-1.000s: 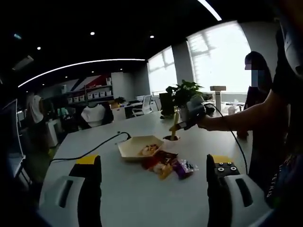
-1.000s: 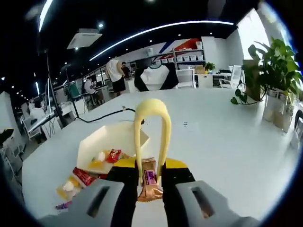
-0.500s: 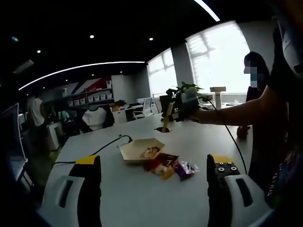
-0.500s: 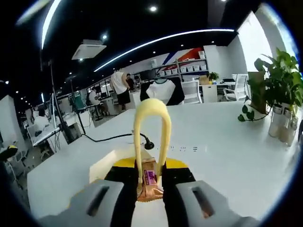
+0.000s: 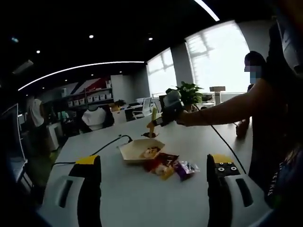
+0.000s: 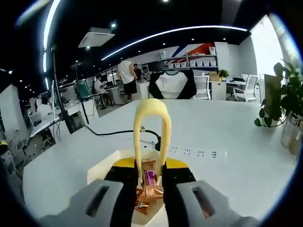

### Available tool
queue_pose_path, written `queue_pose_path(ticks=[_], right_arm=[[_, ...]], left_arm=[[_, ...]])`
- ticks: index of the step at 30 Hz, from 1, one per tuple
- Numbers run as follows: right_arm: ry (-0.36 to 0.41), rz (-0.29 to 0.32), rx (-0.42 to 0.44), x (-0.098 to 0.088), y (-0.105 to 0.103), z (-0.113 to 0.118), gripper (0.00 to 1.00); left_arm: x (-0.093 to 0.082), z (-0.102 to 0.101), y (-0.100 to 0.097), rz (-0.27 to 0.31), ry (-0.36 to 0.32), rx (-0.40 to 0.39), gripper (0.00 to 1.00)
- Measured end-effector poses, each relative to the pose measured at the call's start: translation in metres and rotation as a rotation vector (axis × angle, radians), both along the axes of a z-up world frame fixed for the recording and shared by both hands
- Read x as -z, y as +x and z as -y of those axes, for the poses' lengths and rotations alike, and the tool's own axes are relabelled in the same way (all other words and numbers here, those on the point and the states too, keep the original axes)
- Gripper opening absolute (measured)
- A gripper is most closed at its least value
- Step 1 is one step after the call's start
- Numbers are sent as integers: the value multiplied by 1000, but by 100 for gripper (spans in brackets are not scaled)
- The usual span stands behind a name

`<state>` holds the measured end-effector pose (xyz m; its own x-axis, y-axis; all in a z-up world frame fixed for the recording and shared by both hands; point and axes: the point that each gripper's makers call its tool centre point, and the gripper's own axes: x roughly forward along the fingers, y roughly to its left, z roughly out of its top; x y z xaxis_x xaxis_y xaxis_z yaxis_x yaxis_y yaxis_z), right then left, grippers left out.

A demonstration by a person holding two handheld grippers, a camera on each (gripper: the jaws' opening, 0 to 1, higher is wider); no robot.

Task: Place the target food into the container with the food tongs after gripping and lifting it, then release it inside without dropping or visibly crushing the food.

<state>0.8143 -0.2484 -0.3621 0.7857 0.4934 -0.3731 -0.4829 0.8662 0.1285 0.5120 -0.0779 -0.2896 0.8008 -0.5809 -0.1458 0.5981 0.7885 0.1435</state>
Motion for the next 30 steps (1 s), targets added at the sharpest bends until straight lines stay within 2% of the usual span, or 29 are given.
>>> queue_pose_path(ticks=[3, 5, 6, 7, 9, 11, 16, 17, 18, 20, 22, 27, 30], right_arm=[[-17, -26, -7, 13, 10, -8, 14], [4, -62, 14, 23, 11, -9, 14], [17, -61, 16, 25, 12, -10, 14], [-28, -14, 38, 24, 16, -5, 14], [-65, -63, 13, 38, 15, -8, 14], [-68, -42, 26, 35, 17, -4, 14], [-69, -54, 10, 38, 18, -2, 17], [-42, -68, 17, 38, 17, -3, 18], [-74, 18, 38, 28, 18, 3, 19], [-48, -35, 19, 32, 11, -1, 19], [-70, -19, 17, 30, 7, 0, 19], [-10, 24, 7, 10, -4, 1, 19], [-2, 36, 20, -3, -17, 6, 20]], left_arm=[[-2, -1, 1, 6, 8, -1, 98], [-3, -2, 1, 10, 10, -3, 98], [-3, -3, 2, 11, 11, -5, 98], [-4, -4, 2, 14, 11, -8, 98], [-4, -6, 1, 14, 10, -13, 98], [-4, -7, -1, 14, 10, -13, 98], [0, -7, -1, 3, 14, -13, 98], [0, -8, -1, 2, 13, -14, 98], [-1, -7, -1, 3, 7, -13, 98], [-3, -7, -1, 9, 4, -11, 98], [-3, -6, 0, 12, 7, -8, 98], [-4, -5, -1, 13, 2, -9, 98], [-2, -3, -2, 11, 0, -4, 98]])
